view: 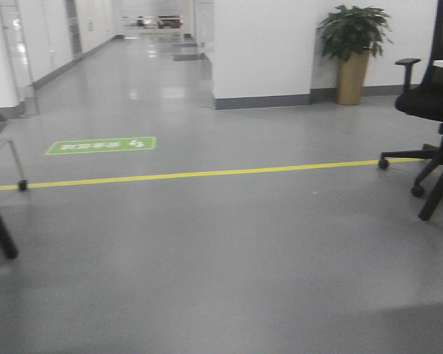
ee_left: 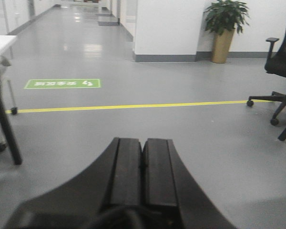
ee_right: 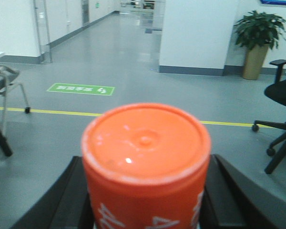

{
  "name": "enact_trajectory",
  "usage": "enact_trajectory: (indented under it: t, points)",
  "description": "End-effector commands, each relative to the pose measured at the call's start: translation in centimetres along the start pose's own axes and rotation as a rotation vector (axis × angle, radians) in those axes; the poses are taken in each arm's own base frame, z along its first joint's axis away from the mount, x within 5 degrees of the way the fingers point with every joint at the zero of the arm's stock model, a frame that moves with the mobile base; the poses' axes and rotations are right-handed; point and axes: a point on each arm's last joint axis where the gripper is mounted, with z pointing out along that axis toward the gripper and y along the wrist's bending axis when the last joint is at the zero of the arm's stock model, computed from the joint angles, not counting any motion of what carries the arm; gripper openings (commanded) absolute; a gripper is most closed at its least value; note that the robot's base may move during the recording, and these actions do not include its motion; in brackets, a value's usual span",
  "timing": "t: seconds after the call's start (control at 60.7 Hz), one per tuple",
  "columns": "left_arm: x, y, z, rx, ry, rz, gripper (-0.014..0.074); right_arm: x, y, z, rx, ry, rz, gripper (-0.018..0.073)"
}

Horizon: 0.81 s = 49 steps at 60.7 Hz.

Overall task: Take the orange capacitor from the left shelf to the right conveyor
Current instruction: 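Drive the base away from the shelf across the floor, holding the capacitor, then drive up to the red-framed conveyor table and stop facing it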

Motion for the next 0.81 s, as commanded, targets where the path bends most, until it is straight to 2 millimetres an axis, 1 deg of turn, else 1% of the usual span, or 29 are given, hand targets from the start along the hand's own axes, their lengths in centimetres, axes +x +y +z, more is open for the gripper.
enact_trajectory:
  t: [0.0,0.791]
  points:
    - [-1.05,0.0,-0.15,0.0,-0.107,-0.003,-0.0127,-1.67,0.04,-0.15,-0.003,-0.109,-0.021,0.0055]
    - [-1.05,0.0,-0.15,0.0,-0.107,-0.003,-0.0127,-1.66,0.04,-0.13,-0.003,-0.107,-0.021,0.0055]
